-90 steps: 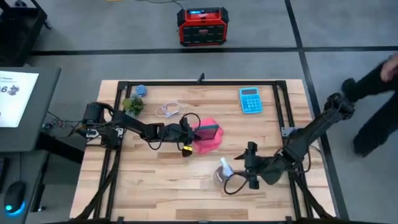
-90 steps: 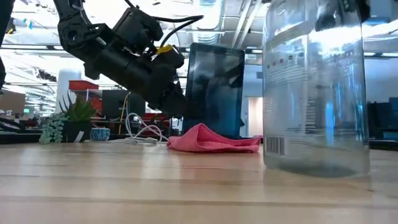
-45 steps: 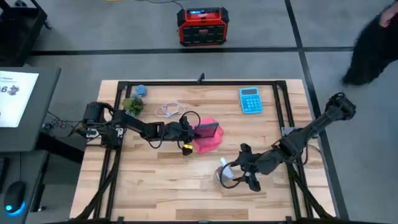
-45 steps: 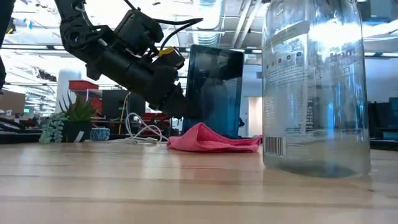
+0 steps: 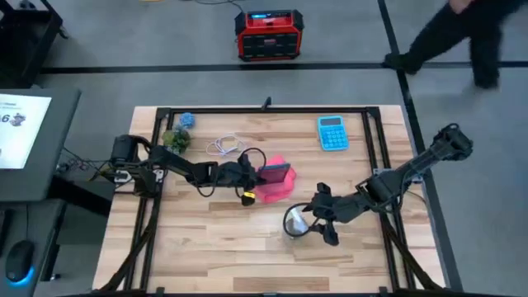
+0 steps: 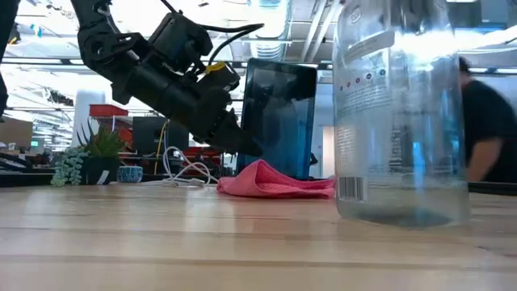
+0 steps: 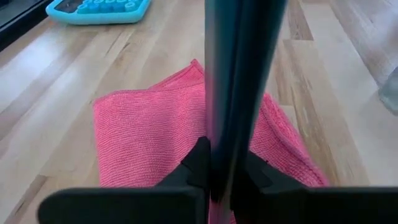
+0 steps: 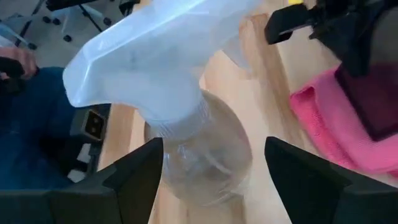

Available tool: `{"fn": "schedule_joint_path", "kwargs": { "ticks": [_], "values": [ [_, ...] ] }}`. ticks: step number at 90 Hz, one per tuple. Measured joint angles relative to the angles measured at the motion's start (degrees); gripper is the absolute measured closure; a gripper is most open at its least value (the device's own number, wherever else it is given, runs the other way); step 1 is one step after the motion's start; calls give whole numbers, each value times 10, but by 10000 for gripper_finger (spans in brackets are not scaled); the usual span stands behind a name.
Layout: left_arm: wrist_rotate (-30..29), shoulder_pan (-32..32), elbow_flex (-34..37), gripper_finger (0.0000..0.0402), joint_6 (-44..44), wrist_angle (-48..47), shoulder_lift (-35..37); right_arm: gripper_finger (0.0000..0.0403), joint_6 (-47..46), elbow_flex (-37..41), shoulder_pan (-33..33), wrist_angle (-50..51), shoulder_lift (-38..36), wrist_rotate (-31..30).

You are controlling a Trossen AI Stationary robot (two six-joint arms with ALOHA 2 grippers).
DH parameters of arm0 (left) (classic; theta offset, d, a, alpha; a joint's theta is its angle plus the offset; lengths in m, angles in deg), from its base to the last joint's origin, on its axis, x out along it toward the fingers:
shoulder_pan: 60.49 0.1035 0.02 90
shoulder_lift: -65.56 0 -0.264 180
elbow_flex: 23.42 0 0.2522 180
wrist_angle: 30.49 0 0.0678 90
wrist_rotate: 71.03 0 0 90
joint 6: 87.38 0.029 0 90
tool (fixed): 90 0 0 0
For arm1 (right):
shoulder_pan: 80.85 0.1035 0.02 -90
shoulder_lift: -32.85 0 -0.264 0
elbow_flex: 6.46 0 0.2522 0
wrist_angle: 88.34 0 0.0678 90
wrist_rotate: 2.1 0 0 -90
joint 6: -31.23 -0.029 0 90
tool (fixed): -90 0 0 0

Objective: Apply microfiber cloth
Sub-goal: Spray the front of the cellphone using the spray bottle

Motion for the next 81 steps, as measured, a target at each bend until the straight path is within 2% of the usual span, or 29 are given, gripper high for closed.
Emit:
{"fn": "schedule_joint_path", "kwargs": {
  "ticks": [40, 57, 69, 81],
  "values": [
    [0, 0, 0, 389, 0, -7, 0, 127, 21, 0, 0, 0, 0, -26],
    [0, 0, 0, 389, 0, -7, 0, 84, 28, 0, 0, -3, 10, -32],
    [0, 0, 0, 389, 0, -7, 0, 48, 69, 0, 1, -20, 28, -29],
    [0, 1, 0, 389, 1, -8, 0, 30, 82, 0, 4, -34, 29, -28]
  ]
}}
